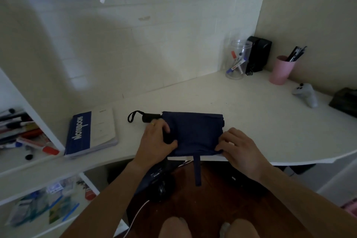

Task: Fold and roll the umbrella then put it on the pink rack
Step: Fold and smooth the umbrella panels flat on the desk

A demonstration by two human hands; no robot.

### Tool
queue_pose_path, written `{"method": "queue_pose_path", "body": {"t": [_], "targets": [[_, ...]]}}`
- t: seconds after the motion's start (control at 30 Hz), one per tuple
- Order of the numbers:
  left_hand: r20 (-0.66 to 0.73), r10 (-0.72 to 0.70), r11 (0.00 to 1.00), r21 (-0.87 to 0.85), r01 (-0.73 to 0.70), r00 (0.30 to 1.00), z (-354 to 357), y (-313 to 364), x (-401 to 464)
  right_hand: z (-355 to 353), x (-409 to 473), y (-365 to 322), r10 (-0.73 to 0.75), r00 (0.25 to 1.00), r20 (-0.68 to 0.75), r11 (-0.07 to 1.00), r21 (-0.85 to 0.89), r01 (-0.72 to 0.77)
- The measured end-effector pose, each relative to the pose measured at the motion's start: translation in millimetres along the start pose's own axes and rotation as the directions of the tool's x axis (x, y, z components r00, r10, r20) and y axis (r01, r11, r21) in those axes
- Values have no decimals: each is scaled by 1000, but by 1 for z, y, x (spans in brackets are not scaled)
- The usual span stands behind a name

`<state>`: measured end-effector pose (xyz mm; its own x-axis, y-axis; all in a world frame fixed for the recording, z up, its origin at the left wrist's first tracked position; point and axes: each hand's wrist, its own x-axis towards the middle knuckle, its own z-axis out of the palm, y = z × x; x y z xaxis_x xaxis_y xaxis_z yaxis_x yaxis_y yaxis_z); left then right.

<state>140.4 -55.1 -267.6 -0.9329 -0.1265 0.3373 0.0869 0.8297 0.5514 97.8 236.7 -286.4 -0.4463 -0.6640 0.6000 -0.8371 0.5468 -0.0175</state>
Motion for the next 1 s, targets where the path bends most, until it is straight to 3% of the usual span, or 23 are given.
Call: {"method": "queue_pose_path", "body": {"t": [0.07, 0.13, 0.2, 0.27, 0.33, 0.4, 0.53, 0.67, 0.83, 0.9, 1.0], "targets": [[-40, 97, 987, 131, -91, 994, -6, 8, 5, -2, 3, 1, -46, 999, 11, 999, -14, 46], [-23, 289, 933, 231, -276, 957, -9, 22, 11, -3, 5, 0, -84, 996, -2, 996, -30, 84], [101, 412, 889, 171, -424, 906, -9, 36, 14, -4, 5, 0, -96, 995, 1, 995, -32, 96], [308, 376, 891, 139, -433, 874, -8, 39, 14, -5, 7, 1, -83, 996, 40, 996, -35, 85], [508, 286, 856, 246, -455, 812, -6, 30, 10, -10, 11, 1, -42, 994, 98, 998, -34, 45], [583, 266, 787, 329, -522, 768, -5, 18, 4, -23, 20, -5, 11, 992, 125, 1000, -10, -10], [604, 272, 733, 375, -568, 749, 2, 10, -1, -26, 41, -33, 113, 991, 76, 983, 138, -123], [615, 267, 743, 360, -565, 742, -2, 7, 0, 16, 18, -28, 161, 922, 351, 986, -100, -134], [605, 269, 774, 327, -542, 749, -5, -1, -10, 3, 7, -26, 177, 841, 511, 983, -55, -174], [582, 266, 788, 329, -521, 768, -4, 1, -12, -15, 32, -32, 257, 853, 453, 949, 50, -312], [550, 265, 795, 340, -503, 792, -2, 4, -14, -29, 89, -10, 486, 849, 207, 819, 231, -525]]}}
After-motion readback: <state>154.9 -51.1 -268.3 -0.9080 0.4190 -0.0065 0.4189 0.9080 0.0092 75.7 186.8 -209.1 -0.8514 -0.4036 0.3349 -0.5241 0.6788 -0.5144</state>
